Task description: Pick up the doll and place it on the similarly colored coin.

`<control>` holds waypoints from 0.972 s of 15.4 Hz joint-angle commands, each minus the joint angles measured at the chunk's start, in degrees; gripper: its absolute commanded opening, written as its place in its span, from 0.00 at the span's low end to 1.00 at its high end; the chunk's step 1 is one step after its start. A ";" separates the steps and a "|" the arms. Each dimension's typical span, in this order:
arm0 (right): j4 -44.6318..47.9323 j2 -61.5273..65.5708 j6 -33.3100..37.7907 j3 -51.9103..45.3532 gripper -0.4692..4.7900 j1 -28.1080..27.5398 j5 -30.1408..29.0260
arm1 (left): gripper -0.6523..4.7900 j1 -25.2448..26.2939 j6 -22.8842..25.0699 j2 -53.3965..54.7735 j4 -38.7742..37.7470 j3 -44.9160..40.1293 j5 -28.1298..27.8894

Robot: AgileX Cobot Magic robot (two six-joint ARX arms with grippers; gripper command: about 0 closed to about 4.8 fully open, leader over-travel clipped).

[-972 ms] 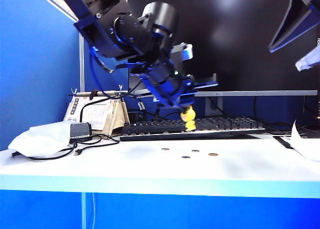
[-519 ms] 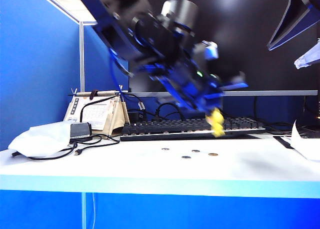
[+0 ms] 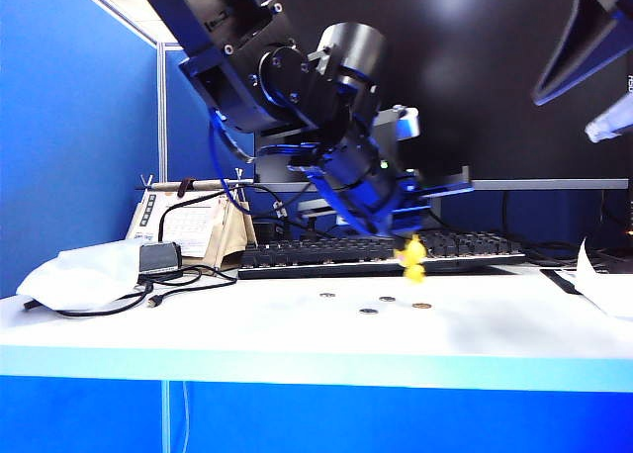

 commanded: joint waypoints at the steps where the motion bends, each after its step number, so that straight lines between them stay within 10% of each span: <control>1: 0.98 -1.27 0.28 0.11 0.79 -1.31 0.00 | 0.11 -0.24 0.00 0.37 0.57 0.44 0.68; 15: 1.09 -1.27 0.26 0.11 0.79 -1.51 -0.22 | 0.11 -0.15 4.98 4.52 3.89 4.74 1.84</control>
